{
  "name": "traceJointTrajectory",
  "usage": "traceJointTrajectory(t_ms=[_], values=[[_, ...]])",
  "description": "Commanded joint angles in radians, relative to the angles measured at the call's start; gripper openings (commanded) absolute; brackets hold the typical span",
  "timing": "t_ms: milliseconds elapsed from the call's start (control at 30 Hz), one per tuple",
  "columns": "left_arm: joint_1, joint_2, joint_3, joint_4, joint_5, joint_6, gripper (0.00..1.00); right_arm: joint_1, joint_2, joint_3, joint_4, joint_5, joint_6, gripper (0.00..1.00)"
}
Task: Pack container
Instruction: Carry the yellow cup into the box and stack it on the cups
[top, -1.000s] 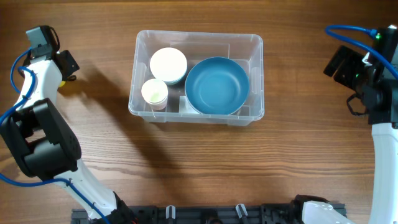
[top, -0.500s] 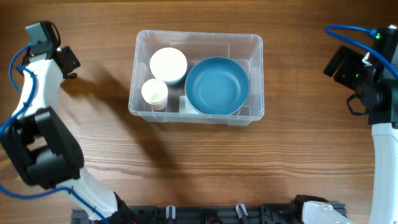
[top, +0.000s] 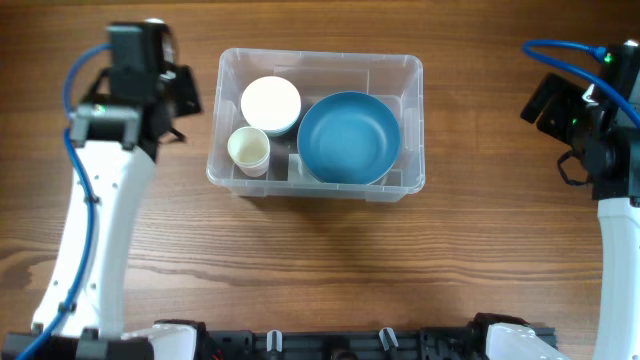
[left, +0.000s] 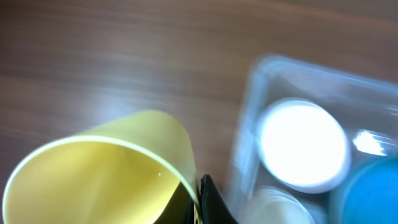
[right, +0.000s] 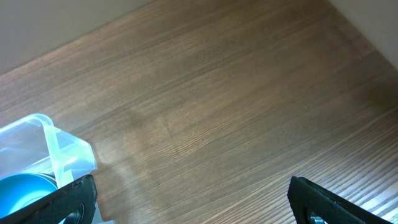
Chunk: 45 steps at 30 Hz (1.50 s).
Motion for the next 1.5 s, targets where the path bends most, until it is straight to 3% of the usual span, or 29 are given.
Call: traceJointTrajectory(t_ms=[0, 200, 367, 967, 1100, 1467], values=[[-0.153, -0.056, 0.011, -0.093, 0.015, -0.092, 0.04, -0.003, 0.000, 0.000, 0.003, -0.001, 0.014, 1.00], [-0.314, -0.054, 0.011, -0.185, 0.015, -0.121, 0.04, -0.003, 0.000, 0.000, 0.003, -0.002, 0.014, 1.00], [-0.370, -0.033, 0.011, -0.201, 0.015, -0.147, 0.04, -0.003, 0.000, 0.000, 0.003, -0.002, 0.014, 1.00], [-0.375, 0.134, 0.011, -0.170, 0.036, -0.172, 0.05, -0.003, 0.000, 0.000, 0.003, -0.001, 0.014, 1.00], [-0.373, 0.147, 0.011, -0.168, 0.035, -0.172, 0.13, -0.003, 0.000, 0.000, 0.003, -0.001, 0.014, 1.00], [-0.349, 0.148, 0.011, -0.137, -0.001, -0.172, 0.15, -0.003, 0.000, 0.000, 0.003, -0.001, 0.014, 1.00]])
